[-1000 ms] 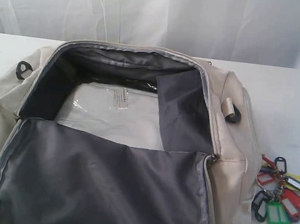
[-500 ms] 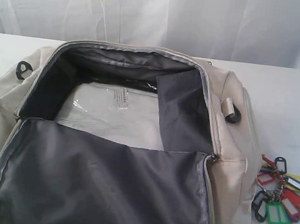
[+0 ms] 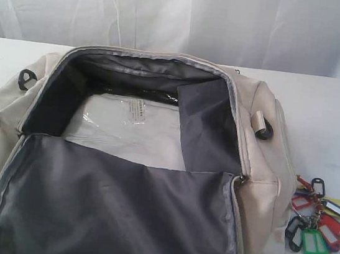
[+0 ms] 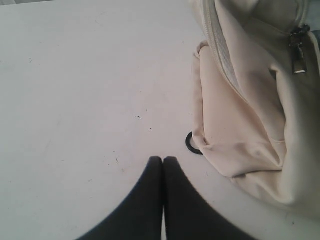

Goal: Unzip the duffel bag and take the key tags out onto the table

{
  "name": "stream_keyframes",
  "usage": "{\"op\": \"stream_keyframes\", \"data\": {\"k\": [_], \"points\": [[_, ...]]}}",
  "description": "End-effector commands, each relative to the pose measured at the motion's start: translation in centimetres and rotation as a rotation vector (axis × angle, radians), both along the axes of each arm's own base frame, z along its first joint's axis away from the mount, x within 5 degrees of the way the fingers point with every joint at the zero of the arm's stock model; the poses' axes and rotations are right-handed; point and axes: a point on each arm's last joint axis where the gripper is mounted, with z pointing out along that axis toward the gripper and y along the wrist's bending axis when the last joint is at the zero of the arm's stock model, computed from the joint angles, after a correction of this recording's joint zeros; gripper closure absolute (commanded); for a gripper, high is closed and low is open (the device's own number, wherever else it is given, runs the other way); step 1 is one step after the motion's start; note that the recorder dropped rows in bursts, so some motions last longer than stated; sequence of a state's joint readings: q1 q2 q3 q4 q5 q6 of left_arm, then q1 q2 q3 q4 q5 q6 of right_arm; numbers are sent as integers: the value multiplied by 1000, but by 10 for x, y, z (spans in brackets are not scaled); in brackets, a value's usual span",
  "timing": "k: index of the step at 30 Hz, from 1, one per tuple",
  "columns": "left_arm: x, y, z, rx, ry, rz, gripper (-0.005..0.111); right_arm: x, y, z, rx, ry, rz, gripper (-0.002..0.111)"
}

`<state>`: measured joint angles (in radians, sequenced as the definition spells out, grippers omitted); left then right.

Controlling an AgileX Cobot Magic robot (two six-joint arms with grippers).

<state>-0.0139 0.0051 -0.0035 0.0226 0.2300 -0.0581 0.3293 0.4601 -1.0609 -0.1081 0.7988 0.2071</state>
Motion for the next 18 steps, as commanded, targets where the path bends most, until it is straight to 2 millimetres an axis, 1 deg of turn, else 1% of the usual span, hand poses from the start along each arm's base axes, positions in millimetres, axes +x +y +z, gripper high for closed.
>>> {"op": "stream_keyframes", "data": {"k": [1, 4, 7, 9, 13, 17, 18], "points": [[0, -1, -1, 0, -6, -11, 107, -3, -1, -15, 8, 144, -10, 108], [0, -1, -1, 0, -6, -11, 107, 9, 2, -32, -12, 164, -13, 108], [0, -1, -1, 0, -6, -11, 107, 20, 5, -56, -93, 90, -11, 108], [0, -1, -1, 0, -6, -11, 107, 22, 6, -72, -131, 30, 2, 108], [0, -1, -1, 0, -6, -11, 107, 19, 6, -112, -150, 0, 18, 108], [0, -1, -1, 0, -6, -11, 107, 15, 5, -158, -167, 53, 22, 108], [0, -1, -1, 0, -6, -11, 107, 14, 5, -177, -174, 82, 25, 108]]}}
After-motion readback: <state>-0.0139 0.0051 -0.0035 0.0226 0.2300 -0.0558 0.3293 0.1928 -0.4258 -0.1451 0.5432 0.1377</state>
